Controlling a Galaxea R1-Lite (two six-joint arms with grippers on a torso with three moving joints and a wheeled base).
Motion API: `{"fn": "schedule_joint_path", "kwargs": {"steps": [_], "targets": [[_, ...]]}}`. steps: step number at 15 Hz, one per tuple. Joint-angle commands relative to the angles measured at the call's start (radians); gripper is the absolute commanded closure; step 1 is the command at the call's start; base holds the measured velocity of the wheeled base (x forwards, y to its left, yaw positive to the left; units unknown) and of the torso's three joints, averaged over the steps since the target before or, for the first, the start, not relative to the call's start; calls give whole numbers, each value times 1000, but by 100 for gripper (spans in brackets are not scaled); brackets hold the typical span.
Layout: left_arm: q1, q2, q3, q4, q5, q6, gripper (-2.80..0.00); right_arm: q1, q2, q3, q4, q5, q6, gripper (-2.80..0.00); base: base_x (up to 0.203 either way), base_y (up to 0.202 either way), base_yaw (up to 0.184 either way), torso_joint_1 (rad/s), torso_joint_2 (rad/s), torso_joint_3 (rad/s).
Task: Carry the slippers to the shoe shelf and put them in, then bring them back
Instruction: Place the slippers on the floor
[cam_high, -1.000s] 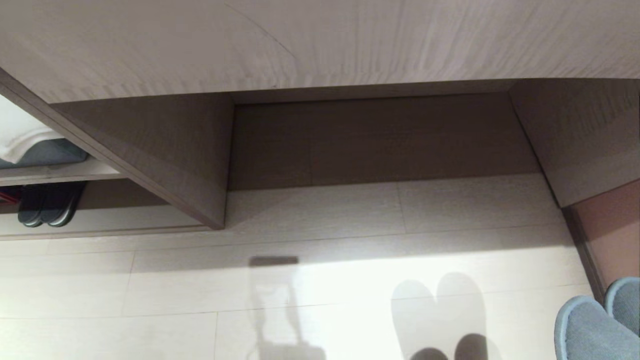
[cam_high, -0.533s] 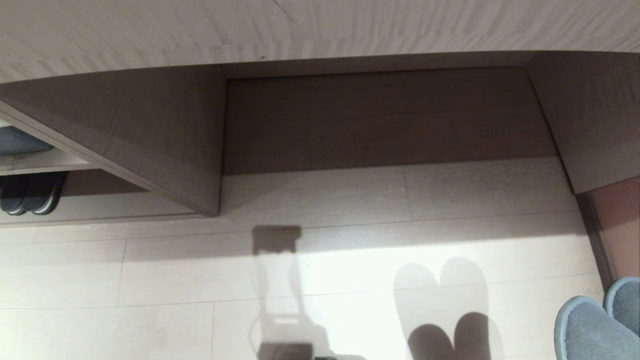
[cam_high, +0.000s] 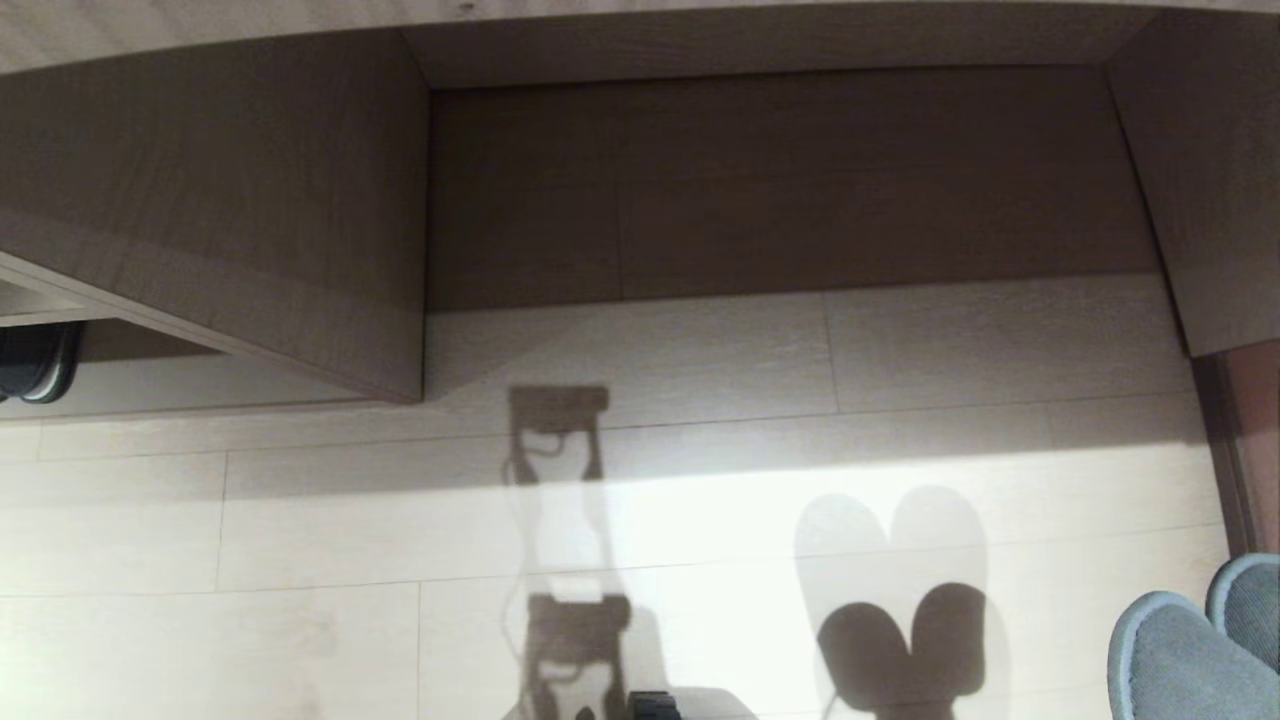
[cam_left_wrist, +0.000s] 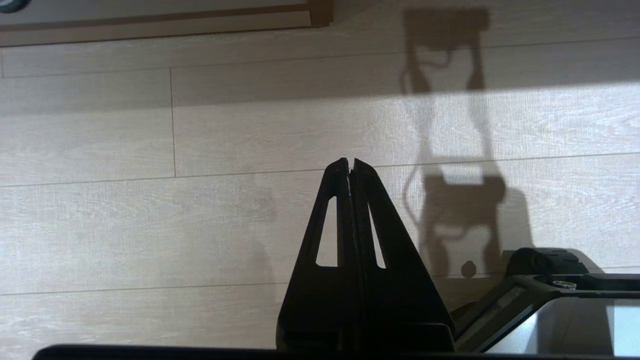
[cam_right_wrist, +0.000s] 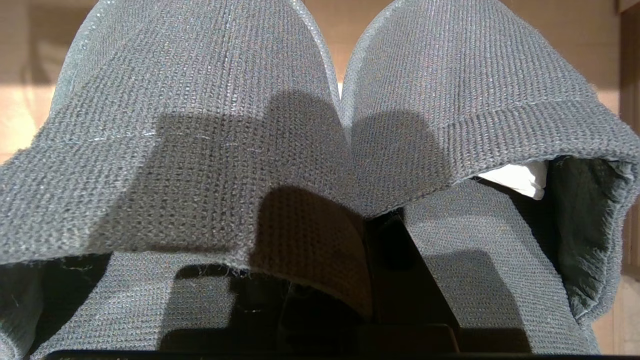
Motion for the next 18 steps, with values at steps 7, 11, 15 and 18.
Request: {"fn": "schedule_joint_path", "kwargs": {"steps": [7, 11, 15, 18], "targets": [[0, 0, 0, 0, 1, -1, 0, 0, 0, 0, 0, 0, 0, 0, 0, 0, 0, 4, 3, -196], [0, 0, 0, 0, 1, -1, 0, 0, 0, 0, 0, 0, 0, 0, 0, 0, 0, 4, 3, -198], [-1, 0, 0, 0, 1, 0, 0, 0, 0, 0, 1, 0, 0, 0, 0, 0, 0, 6, 3, -195], [-1, 0, 0, 0, 1, 1, 0, 0, 0, 0, 0, 0, 0, 0, 0, 0, 0, 6, 1, -199]]}}
